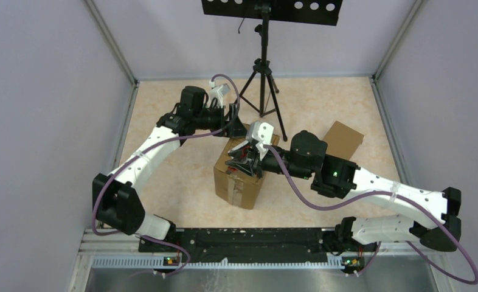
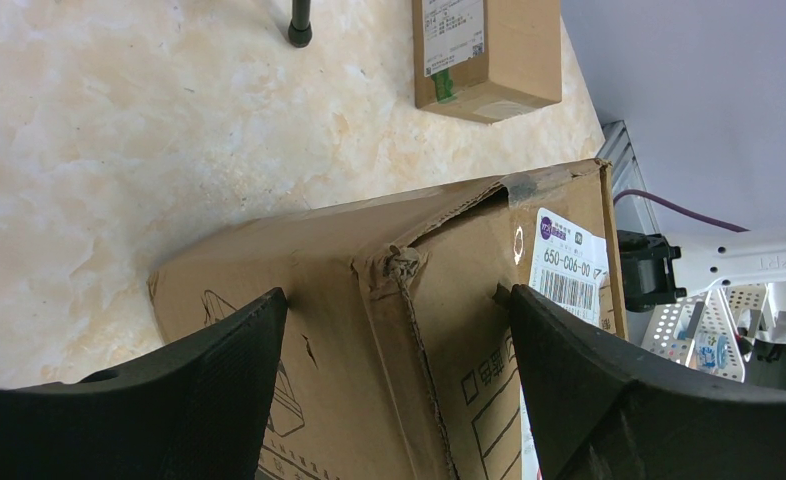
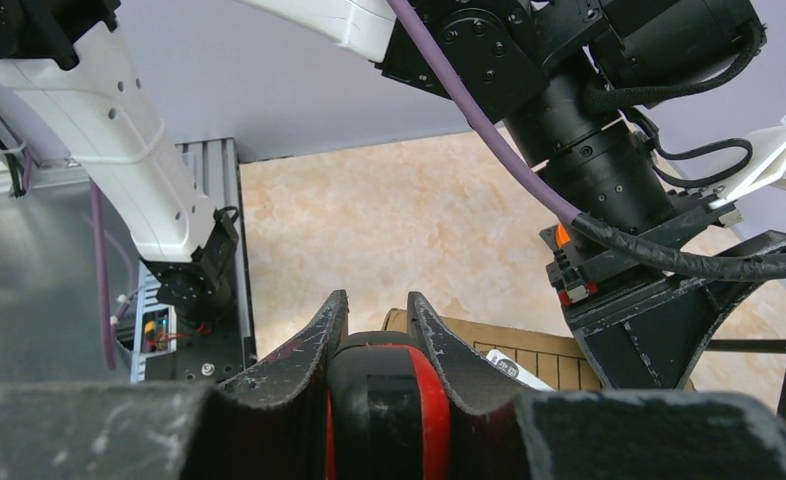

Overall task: Unpack the express box
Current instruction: Cut the express box at the center of the board.

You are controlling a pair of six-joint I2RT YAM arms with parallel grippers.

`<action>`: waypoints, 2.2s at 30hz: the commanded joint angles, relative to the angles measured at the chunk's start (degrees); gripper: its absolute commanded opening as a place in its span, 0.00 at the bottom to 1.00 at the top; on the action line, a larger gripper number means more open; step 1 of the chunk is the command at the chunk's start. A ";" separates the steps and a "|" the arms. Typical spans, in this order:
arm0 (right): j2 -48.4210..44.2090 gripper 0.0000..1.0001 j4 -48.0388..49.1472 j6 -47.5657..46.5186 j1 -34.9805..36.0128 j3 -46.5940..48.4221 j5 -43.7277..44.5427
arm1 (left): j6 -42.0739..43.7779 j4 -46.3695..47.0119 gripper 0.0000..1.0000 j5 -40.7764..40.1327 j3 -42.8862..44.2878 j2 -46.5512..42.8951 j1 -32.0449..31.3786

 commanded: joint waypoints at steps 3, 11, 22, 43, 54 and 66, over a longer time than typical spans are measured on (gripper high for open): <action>0.26 0.00 -0.75 -1.56 0.59 0.50 0.35 | 1.45 -0.47 0.83 -1.04 -0.32 0.10 -0.31; 1.10 0.00 -5.92 -2.79 0.60 1.13 1.69 | 2.04 -0.91 0.83 -1.27 -0.60 0.19 -0.27; 1.09 0.00 -9.73 -1.44 0.61 3.43 3.63 | 3.37 -1.96 0.83 -0.18 -0.95 0.54 0.72; 1.80 0.00 -12.01 0.57 0.60 11.09 2.92 | 6.06 -1.30 0.83 3.43 -2.21 0.54 2.80; 0.83 0.00 -14.64 1.19 0.68 10.42 4.29 | 5.86 -0.78 0.83 3.94 -2.18 1.15 2.80; -0.26 0.00 -16.75 1.58 0.61 9.22 5.64 | 5.82 -0.85 0.83 3.85 -1.64 1.64 2.82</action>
